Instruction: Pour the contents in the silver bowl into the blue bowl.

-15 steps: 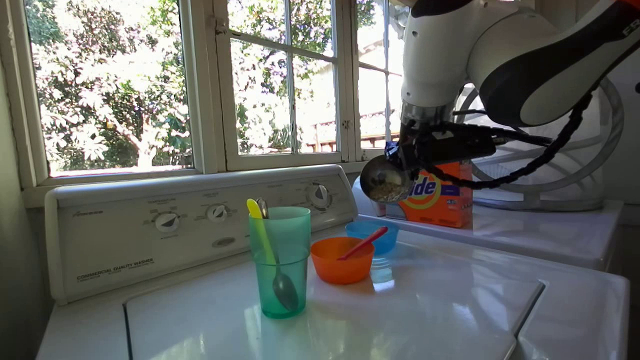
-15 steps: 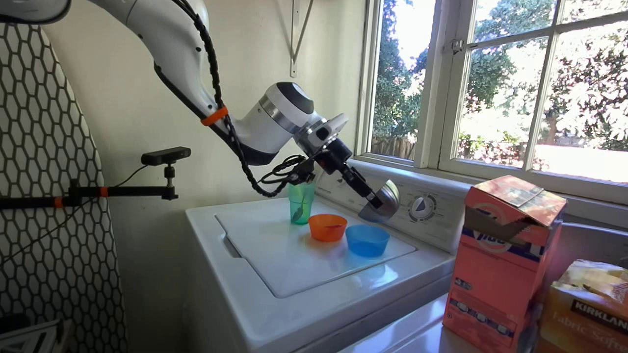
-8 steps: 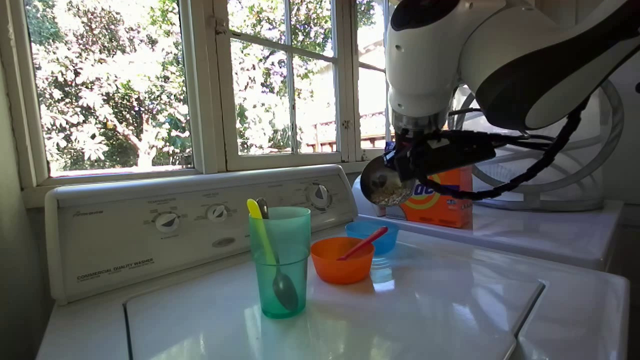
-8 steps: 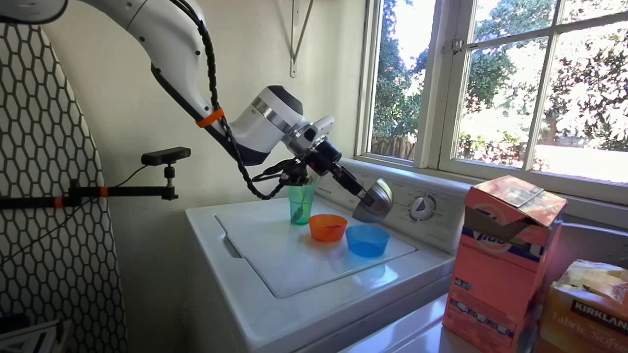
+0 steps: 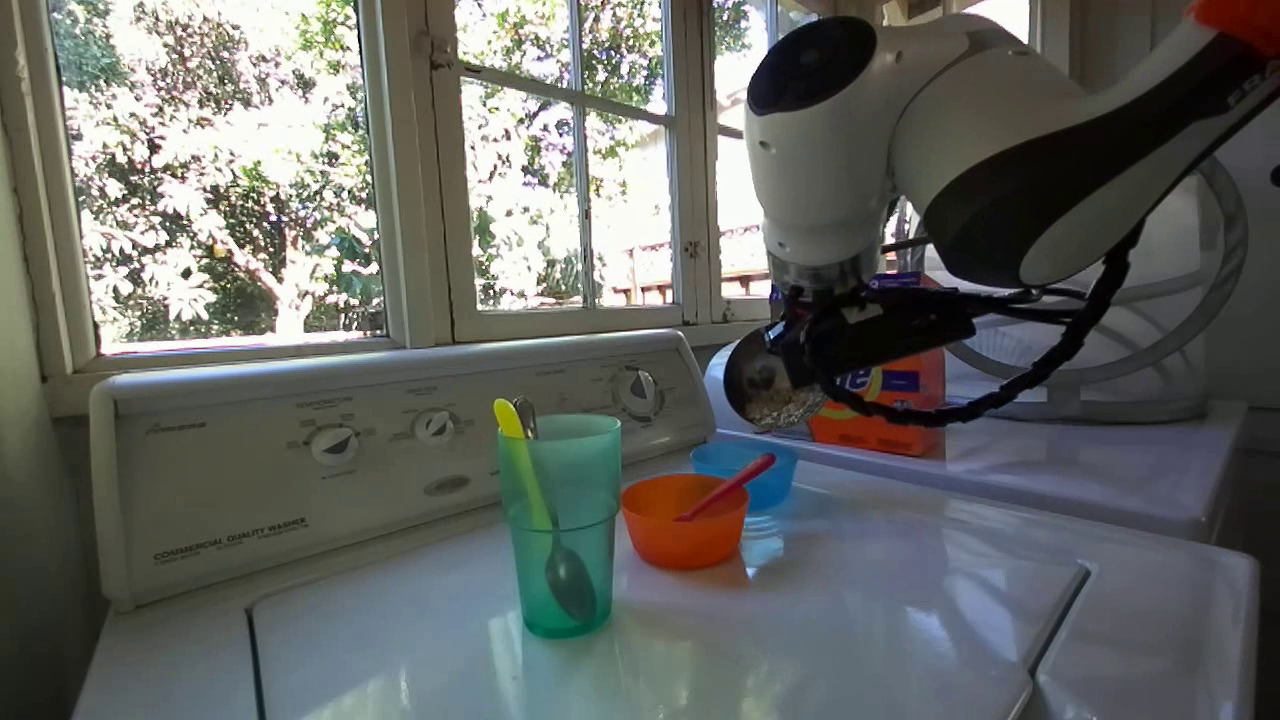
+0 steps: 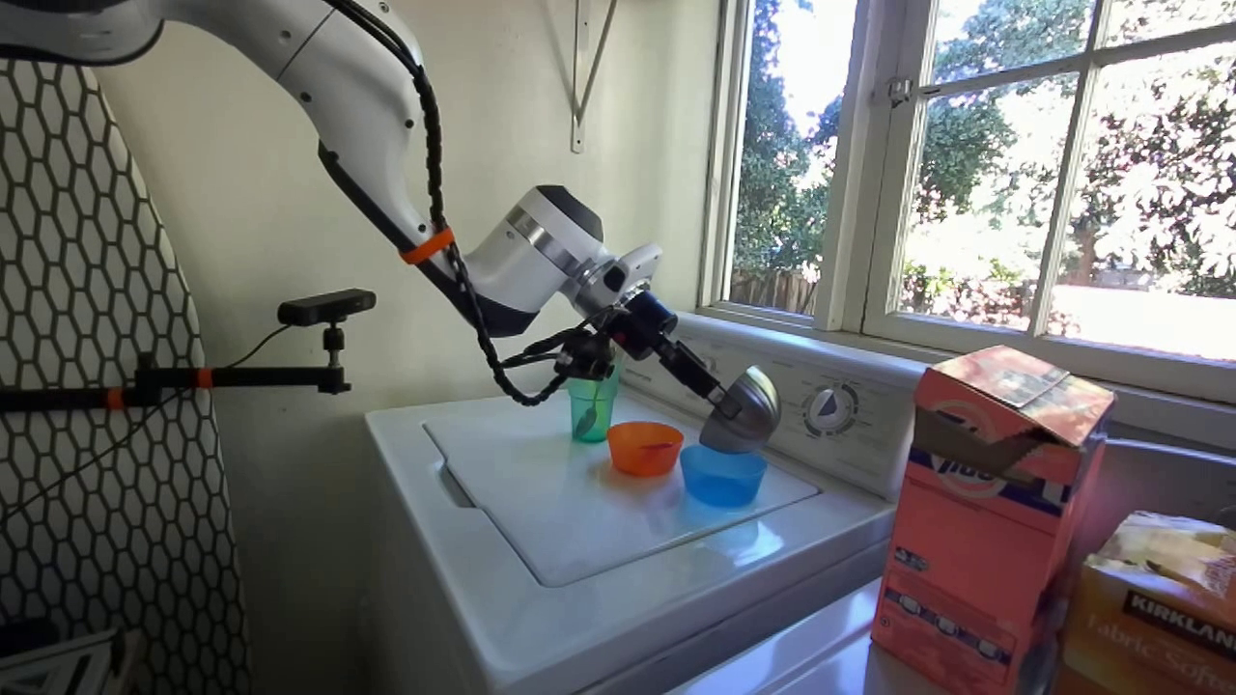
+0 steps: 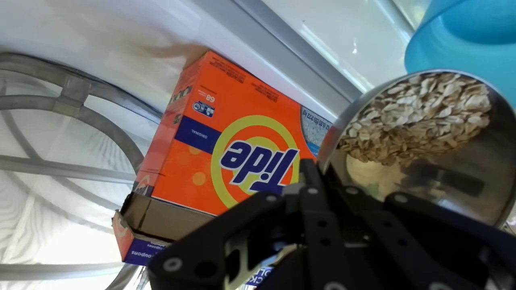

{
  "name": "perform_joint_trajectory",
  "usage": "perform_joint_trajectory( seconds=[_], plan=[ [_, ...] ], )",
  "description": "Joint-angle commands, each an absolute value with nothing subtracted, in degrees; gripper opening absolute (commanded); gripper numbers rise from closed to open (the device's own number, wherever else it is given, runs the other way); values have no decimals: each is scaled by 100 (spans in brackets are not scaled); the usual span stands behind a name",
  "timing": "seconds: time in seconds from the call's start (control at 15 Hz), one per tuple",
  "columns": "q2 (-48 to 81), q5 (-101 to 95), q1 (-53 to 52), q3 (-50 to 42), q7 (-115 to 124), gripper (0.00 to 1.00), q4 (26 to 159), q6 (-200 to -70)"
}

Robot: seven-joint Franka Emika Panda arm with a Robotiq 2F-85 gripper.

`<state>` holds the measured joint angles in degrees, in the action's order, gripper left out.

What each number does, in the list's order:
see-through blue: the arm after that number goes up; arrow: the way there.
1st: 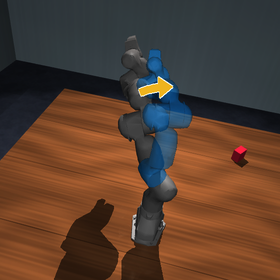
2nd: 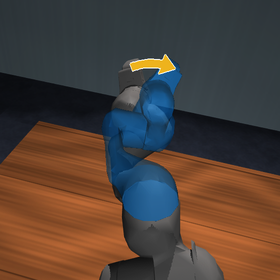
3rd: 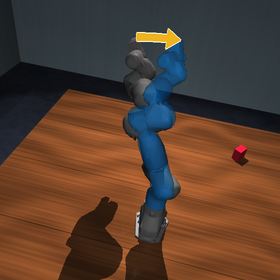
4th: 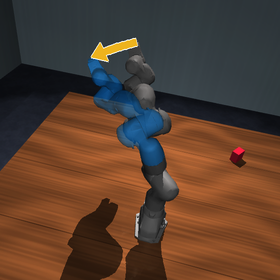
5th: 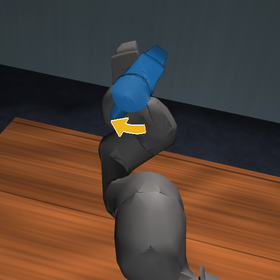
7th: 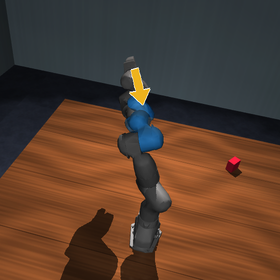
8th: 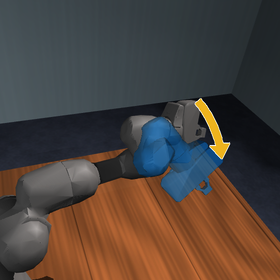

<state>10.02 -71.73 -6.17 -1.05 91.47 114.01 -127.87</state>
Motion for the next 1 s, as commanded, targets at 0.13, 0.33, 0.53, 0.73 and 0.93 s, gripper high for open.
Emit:
perform_joint_trajectory(
  seconds=[0.13,0.33,0.53,0.73,0.93],
  plan=[
    [1337,-7296,-591,21,9320,1,10977,-12584],
    [1209,-7172,-529,42,9129,4,11136,-12745],
    [1202,-7246,-553,40,9166,1,11134,-12651],
    [1216,-7360,-623,76,9248,1,11142,-12484],
    [1214,-7536,-674,127,9337,1,11175,-12261]
  ],
)
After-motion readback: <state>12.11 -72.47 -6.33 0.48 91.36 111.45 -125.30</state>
